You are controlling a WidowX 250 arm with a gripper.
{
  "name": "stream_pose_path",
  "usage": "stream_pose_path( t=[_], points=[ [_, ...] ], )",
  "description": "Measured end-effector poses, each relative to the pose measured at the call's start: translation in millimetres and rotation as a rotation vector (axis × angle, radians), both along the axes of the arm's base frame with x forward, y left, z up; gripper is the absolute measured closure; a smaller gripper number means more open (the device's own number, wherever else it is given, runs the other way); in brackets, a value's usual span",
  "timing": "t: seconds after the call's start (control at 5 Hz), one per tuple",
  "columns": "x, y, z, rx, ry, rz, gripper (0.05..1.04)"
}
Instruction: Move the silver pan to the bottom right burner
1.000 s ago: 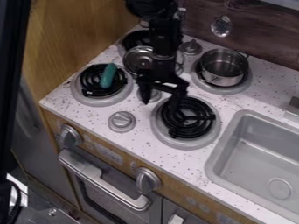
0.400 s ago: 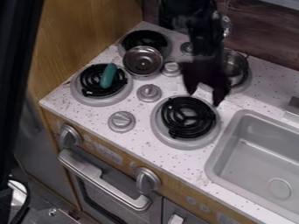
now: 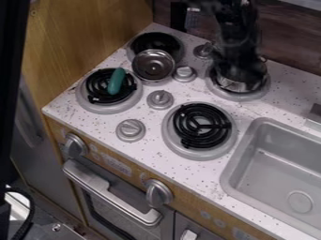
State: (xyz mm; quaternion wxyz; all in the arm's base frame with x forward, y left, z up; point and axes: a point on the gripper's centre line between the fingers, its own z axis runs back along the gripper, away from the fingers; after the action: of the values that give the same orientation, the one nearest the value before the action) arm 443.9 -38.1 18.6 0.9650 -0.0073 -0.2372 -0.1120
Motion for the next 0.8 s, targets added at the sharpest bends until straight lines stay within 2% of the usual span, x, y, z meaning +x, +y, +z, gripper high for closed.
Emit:
stream_pose_path(
  t=[0.2, 0.4, 0.8],
  points=[
    [23, -12, 10.3, 0.003, -0.075, -0.045, 0.083],
    [35, -19, -16.2, -0.009, -0.062, -0.06, 0.083],
    [52, -20, -49.6, 0.005, -0.002, -0.055, 0.083]
  ],
)
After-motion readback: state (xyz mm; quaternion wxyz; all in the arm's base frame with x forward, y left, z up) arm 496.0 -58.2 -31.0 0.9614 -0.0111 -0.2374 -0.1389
